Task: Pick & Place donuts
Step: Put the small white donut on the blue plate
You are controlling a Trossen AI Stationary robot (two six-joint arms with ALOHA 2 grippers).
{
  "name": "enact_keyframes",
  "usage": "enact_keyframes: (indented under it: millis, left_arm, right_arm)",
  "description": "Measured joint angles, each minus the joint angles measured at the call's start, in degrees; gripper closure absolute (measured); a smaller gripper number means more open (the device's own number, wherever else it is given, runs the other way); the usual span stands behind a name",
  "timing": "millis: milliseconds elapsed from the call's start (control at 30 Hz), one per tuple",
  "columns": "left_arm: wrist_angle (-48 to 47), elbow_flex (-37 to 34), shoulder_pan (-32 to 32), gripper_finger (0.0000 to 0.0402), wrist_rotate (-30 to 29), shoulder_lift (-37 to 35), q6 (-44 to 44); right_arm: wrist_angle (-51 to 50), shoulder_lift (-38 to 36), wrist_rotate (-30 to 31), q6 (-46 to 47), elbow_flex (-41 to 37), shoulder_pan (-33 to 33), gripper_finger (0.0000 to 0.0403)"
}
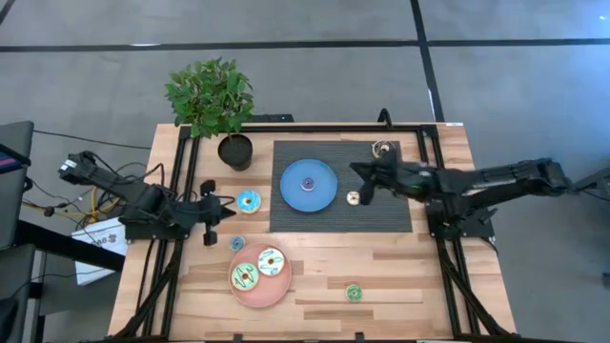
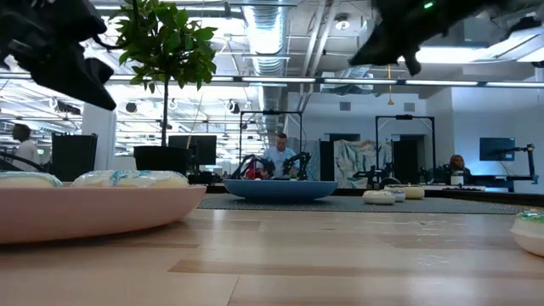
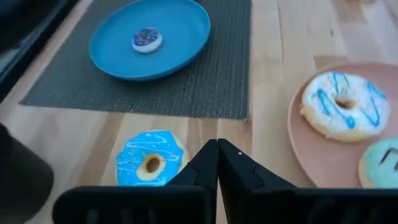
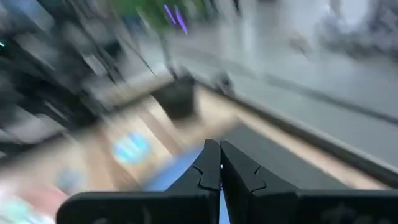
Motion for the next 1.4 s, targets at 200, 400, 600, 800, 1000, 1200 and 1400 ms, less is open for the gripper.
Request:
enact_keyframes:
  millis: [200,400,600,800,1000,1200,1400]
  left_arm:
    - [9.61,-5.43,3.24,0.0401,7.90,-1.85,2.58]
    - [15.54,-9.49,5.68,0.0401,7.53,-5.41,2.54]
    - [16.53,-9.73,7.28,0.0401,7.47,-7.37,3.14]
    - [16.83,-9.73,8.37,0.0401,7.47,-7.75,3.13]
    - [17.41,-9.73,8.61,0.0402,7.47,-7.75,2.11]
    - [17.61,-9.73,8.61,0.0402,7.47,-7.72,0.97]
    - [17.82,-9.73,8.58,0.0401,7.47,-7.72,-0.08]
  right_arm:
    - [-39.10,14.94,-2.41,18.66,18.82,-5.33,0.0403]
    - [-56.06,25.05,-12.29,25.96,26.79,-7.86,0.0387]
    - [-56.67,30.81,-21.02,32.36,26.75,-8.78,0.0312]
    - [-55.79,35.78,-21.30,32.47,26.71,-8.01,0.0210]
    - [-52.89,40.18,-21.24,31.69,26.69,-8.06,0.0111]
    - [-48.17,43.78,-21.64,29.34,26.70,-8.41,0.0059]
    - [-47.16,45.73,-24.29,29.52,25.20,-10.16,0.0069]
